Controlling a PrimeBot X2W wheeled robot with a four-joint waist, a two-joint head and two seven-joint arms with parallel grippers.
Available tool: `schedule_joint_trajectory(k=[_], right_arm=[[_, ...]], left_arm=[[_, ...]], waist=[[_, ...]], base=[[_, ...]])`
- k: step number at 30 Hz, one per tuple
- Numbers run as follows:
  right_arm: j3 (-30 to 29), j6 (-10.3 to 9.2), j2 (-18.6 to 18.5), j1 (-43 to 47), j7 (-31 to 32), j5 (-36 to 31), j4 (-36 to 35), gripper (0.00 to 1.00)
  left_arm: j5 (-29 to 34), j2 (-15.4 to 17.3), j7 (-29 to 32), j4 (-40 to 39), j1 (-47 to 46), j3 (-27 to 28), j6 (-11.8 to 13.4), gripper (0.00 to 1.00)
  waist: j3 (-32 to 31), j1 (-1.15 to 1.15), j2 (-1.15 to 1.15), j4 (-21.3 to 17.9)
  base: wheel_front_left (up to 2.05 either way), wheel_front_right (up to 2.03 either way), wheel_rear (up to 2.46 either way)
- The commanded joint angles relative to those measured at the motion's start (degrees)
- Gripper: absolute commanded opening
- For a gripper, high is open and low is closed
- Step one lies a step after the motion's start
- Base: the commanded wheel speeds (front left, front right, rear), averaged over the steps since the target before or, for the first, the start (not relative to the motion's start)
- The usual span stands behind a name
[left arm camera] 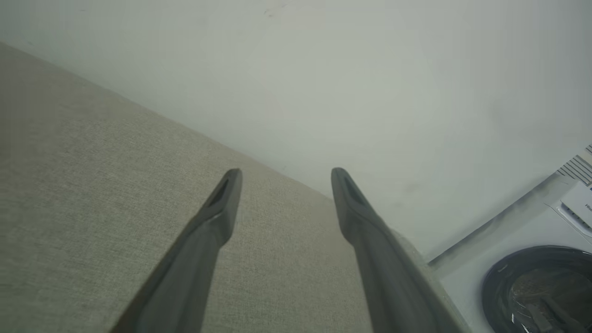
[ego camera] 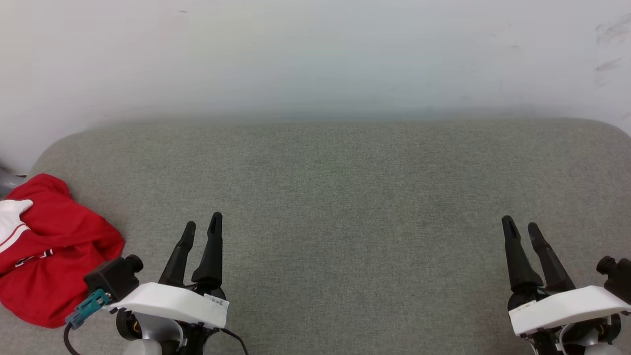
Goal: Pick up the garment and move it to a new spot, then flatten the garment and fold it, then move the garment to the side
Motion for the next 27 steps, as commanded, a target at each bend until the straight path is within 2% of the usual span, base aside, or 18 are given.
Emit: schedule_joint_trajectory(k=[1, 12, 27], right_arm=[[0.14, 0.0, -0.3, -0.1, 0.0, -1.74, -1.13, 1.0], [-0.3, 0.0, -0.38, 0.83, 0.61, -11.94, -2.83, 1.0], [-1.24, 0.0, 0.49, 1.72, -0.39, -22.14, -4.58, 1.0]], left_arm=[[1.76, 0.46, -0.49, -0.64, -0.8, -0.28, -0.01, 1.0], [11.52, 2.4, -2.29, -0.92, -0.6, -1.87, 2.18, 1.0], [19.28, 2.84, -4.47, 0.33, -0.38, -3.03, 4.09, 1.0]], waist=[[0.0, 0.0, 0.0, -0.01], [-0.12, 0.0, 0.0, -0.34], [-0.32, 0.0, 0.0, -0.2]], base=[[0.0, 0.0, 0.0], [0.0, 0.0, 0.0], [0.0, 0.0, 0.0]])
